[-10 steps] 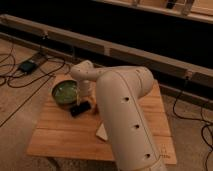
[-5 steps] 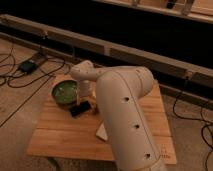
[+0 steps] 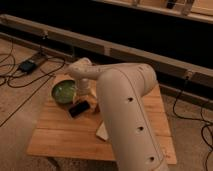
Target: Place the eraser in the ceramic cup
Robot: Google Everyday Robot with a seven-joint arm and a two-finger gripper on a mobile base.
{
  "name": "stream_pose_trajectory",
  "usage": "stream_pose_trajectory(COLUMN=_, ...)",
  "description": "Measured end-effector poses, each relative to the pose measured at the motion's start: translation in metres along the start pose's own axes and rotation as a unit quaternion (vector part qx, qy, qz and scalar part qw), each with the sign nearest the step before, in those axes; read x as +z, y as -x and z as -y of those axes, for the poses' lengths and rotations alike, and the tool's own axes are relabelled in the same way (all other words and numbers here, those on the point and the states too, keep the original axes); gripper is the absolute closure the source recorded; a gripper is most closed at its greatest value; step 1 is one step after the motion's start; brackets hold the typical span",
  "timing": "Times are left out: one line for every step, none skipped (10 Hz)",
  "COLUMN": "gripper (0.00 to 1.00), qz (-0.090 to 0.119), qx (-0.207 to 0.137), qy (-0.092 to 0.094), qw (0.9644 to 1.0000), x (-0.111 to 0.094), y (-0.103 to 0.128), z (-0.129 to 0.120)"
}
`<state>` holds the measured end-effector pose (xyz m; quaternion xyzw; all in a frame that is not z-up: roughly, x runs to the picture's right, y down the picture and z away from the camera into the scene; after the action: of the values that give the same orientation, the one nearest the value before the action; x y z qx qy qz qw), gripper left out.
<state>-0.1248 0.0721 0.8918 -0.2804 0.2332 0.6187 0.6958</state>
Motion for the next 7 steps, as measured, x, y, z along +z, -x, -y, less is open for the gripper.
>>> stream_pose_trajectory(gripper=0.20, qz=0.003, qx=0.002, qy=0.000, qw=1.0000, x=-0.008, y=-0.002, z=0.000)
stream_pose_trajectory(gripper=0.20, qz=0.009, qx=0.005, qy=-0.002, qw=1.0000, x=-0.018, y=-0.007, z=-0.003)
stream_pose_trajectory(gripper=0.20, qz=0.016, qx=0.007, qy=0.000, qw=0.9998, x=-0.026, y=-0.010, z=-0.008)
stream_pose_trajectory(gripper=0.20, qz=0.021, qx=0.015, qy=-0.001, qw=0.9997, x=-0.031, y=-0.015, z=-0.007)
stream_pose_trajectory(gripper=0.20, qz=0.026, qx=0.030, qy=0.003, qw=0.9992, x=-0.032, y=-0.018, z=-0.005)
stream_pose_trajectory(gripper=0.20, qz=0.026, qx=0.041, qy=0.007, qw=0.9988, x=-0.029, y=-0.021, z=-0.005)
stream_pose_trajectory(gripper=0.20, qz=0.027, qx=0.055, qy=0.015, qw=0.9980, x=-0.028, y=-0.025, z=-0.006)
